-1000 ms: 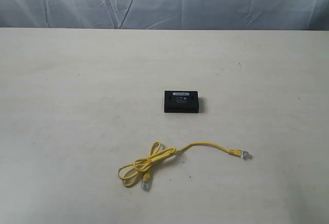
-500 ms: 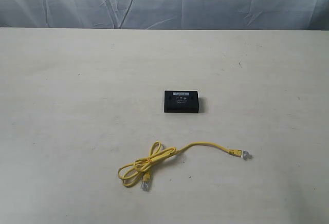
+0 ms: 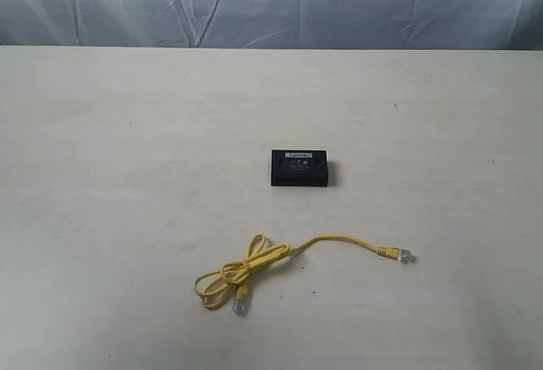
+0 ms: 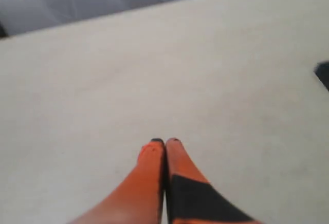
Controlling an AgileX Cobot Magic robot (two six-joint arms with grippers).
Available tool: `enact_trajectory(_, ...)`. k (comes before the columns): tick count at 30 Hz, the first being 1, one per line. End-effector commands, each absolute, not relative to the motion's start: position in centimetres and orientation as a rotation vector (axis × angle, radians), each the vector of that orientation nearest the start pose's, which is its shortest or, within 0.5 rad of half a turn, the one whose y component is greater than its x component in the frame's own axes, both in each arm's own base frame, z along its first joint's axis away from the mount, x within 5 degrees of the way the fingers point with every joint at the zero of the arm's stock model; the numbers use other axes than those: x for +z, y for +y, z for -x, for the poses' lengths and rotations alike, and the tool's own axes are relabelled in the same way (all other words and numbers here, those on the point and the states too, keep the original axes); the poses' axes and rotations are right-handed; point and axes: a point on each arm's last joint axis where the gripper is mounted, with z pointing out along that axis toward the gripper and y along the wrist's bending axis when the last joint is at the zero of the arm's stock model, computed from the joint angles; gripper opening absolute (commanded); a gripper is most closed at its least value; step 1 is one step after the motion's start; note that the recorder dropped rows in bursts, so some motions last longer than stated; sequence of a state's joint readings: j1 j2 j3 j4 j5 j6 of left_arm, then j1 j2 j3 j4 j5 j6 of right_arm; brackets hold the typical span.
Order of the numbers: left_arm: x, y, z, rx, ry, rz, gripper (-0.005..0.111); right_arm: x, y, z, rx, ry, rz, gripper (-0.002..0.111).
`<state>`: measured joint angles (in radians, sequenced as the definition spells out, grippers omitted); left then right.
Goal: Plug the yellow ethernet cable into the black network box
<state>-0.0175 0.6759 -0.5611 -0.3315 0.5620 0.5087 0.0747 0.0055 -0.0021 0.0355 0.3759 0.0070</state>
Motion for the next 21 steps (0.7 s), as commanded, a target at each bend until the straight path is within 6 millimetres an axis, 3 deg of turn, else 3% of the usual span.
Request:
enact_trajectory(1, 28.4, -3.8, -17.1, -0.259, 2.295, -0.529, 0.000, 18.0, 0.5, -5.3, 0.090, 1.847, 0.037, -0.001)
enact_trajectory(5, 26.8, -6.6, -20.3, -0.329, 2.391, -0.712, 0.000, 18.0, 0.5, -5.3, 0.090, 1.847, 0.037, -0.001)
enact_trajectory(9, 25.1, -11.1, -22.9, -0.365, 2.400, -0.920, 0.000, 18.0, 0.5, -5.3, 0.090, 1.847, 0.037, -0.001)
enact_trajectory(15, 23.1, -18.7, -25.3, -0.392, 2.298, -1.286, 0.000, 18.0, 0.5, -5.3, 0.090, 1.847, 0.037, -0.001)
enact_trajectory(21, 21.1, -25.4, -26.4, -0.349, 2.168, -1.573, 0.000, 18.0, 0.5, -5.3, 0.090, 1.847, 0.037, -0.001)
